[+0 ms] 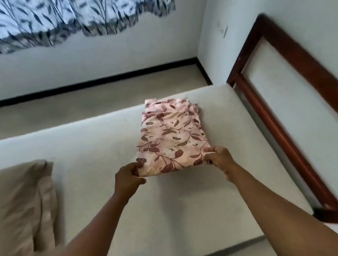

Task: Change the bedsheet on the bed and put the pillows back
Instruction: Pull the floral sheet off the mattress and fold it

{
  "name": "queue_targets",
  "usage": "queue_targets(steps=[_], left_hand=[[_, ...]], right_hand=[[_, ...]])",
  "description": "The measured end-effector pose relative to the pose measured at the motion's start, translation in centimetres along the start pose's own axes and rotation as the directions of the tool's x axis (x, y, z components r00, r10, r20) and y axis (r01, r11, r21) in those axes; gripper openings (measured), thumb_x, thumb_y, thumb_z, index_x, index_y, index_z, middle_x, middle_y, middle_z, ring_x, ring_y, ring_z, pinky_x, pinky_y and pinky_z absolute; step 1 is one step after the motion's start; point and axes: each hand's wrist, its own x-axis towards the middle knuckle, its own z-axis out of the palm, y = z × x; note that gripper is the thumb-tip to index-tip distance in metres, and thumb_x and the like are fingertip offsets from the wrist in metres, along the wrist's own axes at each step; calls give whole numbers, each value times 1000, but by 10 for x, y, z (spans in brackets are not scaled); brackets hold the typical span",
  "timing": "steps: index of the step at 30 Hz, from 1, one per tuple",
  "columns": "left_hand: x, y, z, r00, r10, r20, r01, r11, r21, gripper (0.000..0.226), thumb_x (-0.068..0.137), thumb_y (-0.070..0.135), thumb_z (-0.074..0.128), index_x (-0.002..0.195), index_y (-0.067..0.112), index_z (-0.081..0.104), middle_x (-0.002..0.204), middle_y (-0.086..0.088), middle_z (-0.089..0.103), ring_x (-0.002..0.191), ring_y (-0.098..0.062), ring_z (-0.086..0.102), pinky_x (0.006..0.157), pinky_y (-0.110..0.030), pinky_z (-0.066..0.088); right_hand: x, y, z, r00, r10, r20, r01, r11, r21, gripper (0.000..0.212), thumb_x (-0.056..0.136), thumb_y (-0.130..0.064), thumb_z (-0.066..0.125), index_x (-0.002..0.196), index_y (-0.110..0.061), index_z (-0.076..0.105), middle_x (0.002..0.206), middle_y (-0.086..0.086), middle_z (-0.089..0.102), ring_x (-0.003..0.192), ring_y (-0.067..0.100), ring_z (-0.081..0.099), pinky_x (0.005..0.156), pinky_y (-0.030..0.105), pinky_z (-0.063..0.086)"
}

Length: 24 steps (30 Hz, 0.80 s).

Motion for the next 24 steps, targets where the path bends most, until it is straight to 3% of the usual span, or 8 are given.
queue_targets(steps=[2,5,8,10,14,17,21,24], left_hand=[[-17,-39,22,996,-40,83,27,989,147,64,60,1,87,119,22,74,101,3,69,86,-12,63,66,-8,40],[-45,-85,42,967,-113,227,41,954,298,69,63,0,85,126,27,70,110,-1,69,82,-10,62,66,-13,46],[-78,-115,54,923,-165,348,-16,886,463,70,75,3,78,136,32,61,131,-3,62,100,-14,66,78,-21,56],[-100,-128,58,895,-146,422,-142,803,579,59,84,8,66,138,31,59,133,-1,62,113,-16,63,87,-23,52],[-97,-132,50,880,0,474,-348,680,646,26,86,12,52,94,22,73,98,2,67,95,-17,64,70,-24,47],[-57,-112,37,883,131,451,-429,618,659,12,88,17,60,89,22,72,100,-1,62,99,-22,59,64,-31,42],[35,-53,22,879,173,444,-444,635,632,22,75,30,83,93,19,75,101,-3,64,99,-25,60,67,-31,45],[119,-12,11,910,213,355,-392,717,577,35,65,36,89,90,15,77,96,-6,66,95,-29,63,75,-38,55]], right_hand=[[-11,52,9,996,71,59,-58,980,-188,54,68,-5,87,119,-10,70,113,9,70,90,18,65,79,29,55],[-44,105,20,981,128,145,-54,900,-434,67,61,-3,92,123,-10,66,113,2,62,102,19,60,79,25,50],[-77,147,28,960,202,195,-57,820,-569,69,66,2,86,129,-13,63,117,1,62,105,17,59,78,23,51],[-97,168,32,959,197,203,-2,722,-692,55,73,-9,77,126,-19,65,123,3,66,108,20,63,83,26,54],[-108,173,38,984,-27,176,164,523,-836,27,90,-29,63,113,-20,73,119,7,68,110,27,64,83,35,56],[-81,158,35,972,-188,140,208,415,-886,28,96,-37,65,113,-15,71,121,11,56,111,33,57,83,42,54],[-6,107,19,960,-257,113,226,470,-853,26,94,-36,68,104,-12,71,117,12,57,108,35,57,85,41,52],[78,46,11,946,-319,64,234,530,-815,35,87,-45,69,91,-10,70,100,14,61,94,35,63,73,37,50]])
